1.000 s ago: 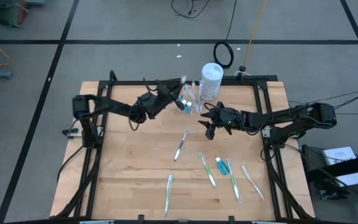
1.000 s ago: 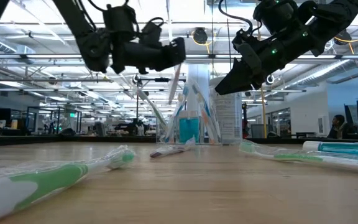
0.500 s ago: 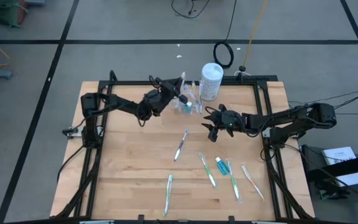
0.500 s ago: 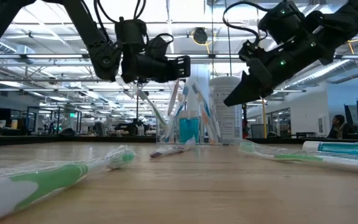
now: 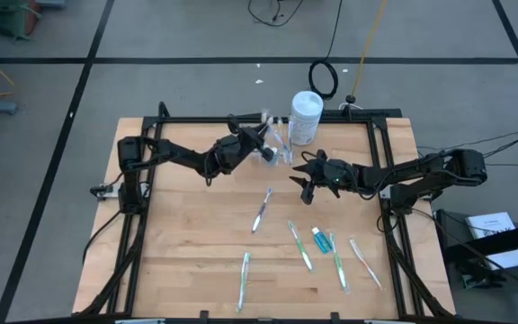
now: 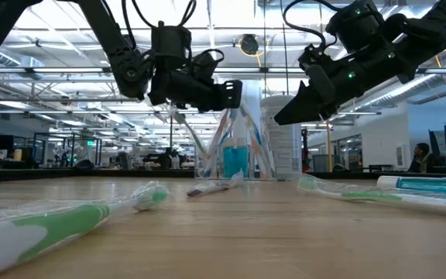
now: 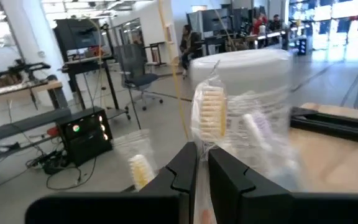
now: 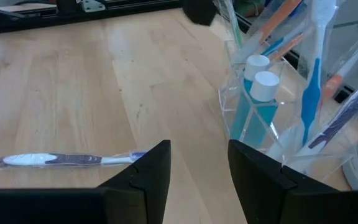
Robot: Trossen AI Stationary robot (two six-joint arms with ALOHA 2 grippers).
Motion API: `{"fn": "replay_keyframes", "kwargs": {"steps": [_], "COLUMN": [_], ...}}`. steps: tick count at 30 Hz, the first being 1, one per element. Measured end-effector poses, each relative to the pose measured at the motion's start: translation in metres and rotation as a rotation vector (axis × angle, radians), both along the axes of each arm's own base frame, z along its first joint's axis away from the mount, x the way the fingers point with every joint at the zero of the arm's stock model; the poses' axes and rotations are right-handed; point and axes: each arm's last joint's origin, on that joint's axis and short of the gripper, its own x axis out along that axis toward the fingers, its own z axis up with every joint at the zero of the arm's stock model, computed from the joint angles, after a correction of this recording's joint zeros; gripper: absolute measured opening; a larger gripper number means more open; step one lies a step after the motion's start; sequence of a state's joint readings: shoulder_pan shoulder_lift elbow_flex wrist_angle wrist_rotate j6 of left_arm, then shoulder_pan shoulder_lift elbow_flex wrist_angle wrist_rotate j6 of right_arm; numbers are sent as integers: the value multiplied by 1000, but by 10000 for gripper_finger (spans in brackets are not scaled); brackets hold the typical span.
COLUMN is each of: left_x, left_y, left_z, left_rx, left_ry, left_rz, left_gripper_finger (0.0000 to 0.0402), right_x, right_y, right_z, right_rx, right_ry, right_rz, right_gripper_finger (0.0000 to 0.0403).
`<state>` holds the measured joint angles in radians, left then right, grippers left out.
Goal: Pick & Place toothbrushing station
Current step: Put the orange toothbrush into the transparent organizer
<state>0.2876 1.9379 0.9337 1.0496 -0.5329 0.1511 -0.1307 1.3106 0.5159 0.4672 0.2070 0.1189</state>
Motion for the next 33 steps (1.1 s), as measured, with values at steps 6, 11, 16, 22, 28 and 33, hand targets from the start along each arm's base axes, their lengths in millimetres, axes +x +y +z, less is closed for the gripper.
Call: {"fn": "replay_keyframes", "kwargs": {"steps": [6, 11, 16, 22, 28, 33], "left_x": [3, 2, 1, -4, -19, -34], "left_y": [-15, -20, -26, -38, -44, -46], "left_z": [-3, -5, -6, -5, 9, 24], "left_rx": [40, 37, 41, 42, -45, -81], "left_ry": [95, 124, 179, 353, 416, 465], "left_rz": [63, 183, 258, 266, 272, 282], "left_gripper_finger": [31, 31, 31, 31, 35, 59], "right_x": [0, 0, 0, 0, 0, 0], "right_y": [0, 0, 0, 0, 0, 0], "right_z": [0, 0, 0, 0, 0, 0], "right_rx": [1, 12, 53, 55, 79, 79], "right_ry": [0, -5, -19, -20, -29, -29], "right_rz": [3, -1, -19, -20, -31, -32], "right_gripper_finger": [155, 155, 155, 155, 155, 155]}}
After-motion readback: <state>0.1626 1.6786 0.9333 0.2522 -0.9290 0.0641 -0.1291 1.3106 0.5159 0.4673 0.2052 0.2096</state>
